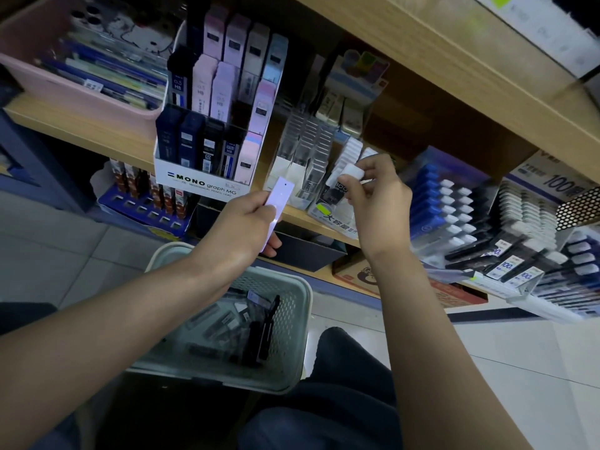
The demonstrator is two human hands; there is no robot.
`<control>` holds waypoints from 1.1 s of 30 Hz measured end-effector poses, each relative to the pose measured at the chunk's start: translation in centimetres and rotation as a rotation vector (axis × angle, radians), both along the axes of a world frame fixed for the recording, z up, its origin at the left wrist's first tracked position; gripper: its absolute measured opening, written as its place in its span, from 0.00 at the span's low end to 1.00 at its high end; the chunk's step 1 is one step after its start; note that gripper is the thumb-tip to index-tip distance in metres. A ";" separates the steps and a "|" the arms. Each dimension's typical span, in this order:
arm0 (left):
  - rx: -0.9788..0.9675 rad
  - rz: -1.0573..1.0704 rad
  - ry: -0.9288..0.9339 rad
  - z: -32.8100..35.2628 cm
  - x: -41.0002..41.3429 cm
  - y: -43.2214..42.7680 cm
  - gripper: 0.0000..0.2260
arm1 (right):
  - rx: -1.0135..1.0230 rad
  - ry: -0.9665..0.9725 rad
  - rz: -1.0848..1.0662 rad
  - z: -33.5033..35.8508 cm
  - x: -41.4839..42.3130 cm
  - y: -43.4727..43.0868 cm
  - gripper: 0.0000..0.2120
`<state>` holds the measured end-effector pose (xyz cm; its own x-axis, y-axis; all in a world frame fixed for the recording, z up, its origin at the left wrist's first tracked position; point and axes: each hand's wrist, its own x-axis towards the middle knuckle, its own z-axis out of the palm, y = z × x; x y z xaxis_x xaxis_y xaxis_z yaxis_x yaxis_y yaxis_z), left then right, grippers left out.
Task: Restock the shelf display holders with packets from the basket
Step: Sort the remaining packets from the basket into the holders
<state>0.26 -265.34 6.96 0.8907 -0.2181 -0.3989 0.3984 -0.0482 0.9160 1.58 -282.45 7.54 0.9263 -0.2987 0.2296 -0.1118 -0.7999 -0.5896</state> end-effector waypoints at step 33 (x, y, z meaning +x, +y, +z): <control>-0.222 0.058 -0.026 1.2 1.3 2.6 0.03 | 0.922 0.459 0.206 3.6 -2.2 4.8 0.05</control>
<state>1.57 -262.79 8.13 0.9136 -0.2459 -0.3239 0.3711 0.1784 0.9113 -0.64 -277.60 11.09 0.9195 -0.0055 -0.3930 -0.3919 -0.0916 -0.9155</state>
